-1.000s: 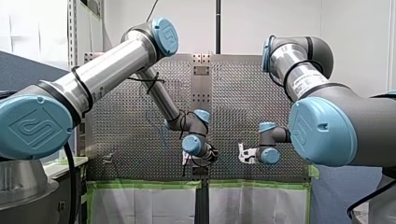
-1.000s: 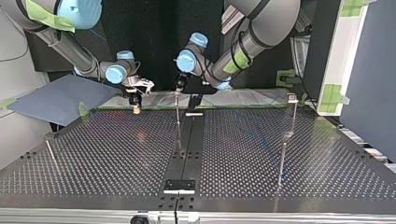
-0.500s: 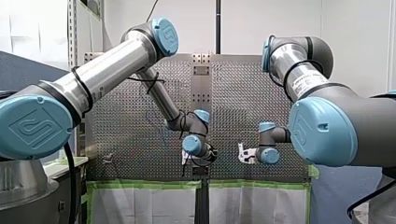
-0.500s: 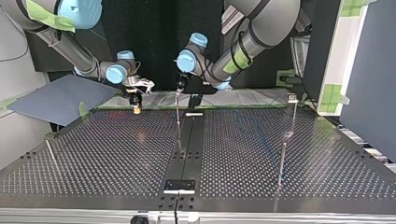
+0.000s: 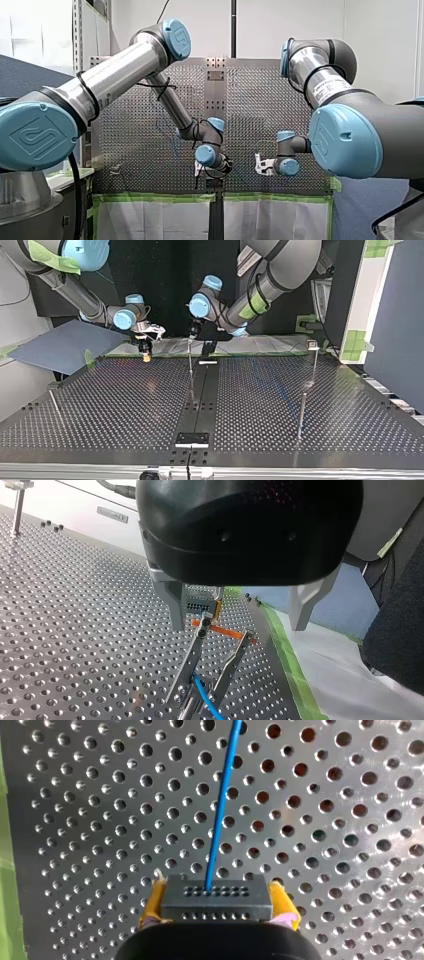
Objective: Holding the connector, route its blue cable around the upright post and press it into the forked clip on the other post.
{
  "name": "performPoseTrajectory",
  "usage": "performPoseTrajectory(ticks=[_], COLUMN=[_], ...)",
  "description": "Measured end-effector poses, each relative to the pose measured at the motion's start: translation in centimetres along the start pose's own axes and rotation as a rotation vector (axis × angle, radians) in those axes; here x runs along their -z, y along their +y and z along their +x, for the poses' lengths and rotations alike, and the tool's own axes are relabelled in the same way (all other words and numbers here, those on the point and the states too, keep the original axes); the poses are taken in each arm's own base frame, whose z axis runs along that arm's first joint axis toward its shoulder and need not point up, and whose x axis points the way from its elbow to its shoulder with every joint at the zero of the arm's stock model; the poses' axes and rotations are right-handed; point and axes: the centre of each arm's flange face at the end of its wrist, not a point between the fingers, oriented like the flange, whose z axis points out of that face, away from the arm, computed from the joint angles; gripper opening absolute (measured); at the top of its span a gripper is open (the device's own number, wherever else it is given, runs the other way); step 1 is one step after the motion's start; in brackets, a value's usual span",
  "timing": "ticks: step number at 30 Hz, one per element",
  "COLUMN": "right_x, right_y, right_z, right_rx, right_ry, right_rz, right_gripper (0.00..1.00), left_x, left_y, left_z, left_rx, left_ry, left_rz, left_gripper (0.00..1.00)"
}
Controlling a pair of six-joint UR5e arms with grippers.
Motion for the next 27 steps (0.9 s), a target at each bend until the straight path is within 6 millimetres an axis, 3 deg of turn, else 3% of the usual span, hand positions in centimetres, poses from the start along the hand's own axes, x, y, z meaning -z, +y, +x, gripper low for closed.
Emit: performPoseTrajectory(ticks=[18, 27], right_x=[0.0, 0.0], right_y=[0.0, 0.0], right_z=[0.0, 0.0], right_rx=[0.000, 0.000], right_ry=[0.000, -0.001], right_rz=[0.002, 0.003], right_gripper=[0.15, 0.15], left_x=[0.1, 1.7], left_y=[0.0, 0.0], left_z=[0.1, -0.8], left_rx=[0.004, -0.012], left_ry=[0.006, -0.013], left_rz=[-0.001, -0.003], left_gripper=[1.00, 1.00])
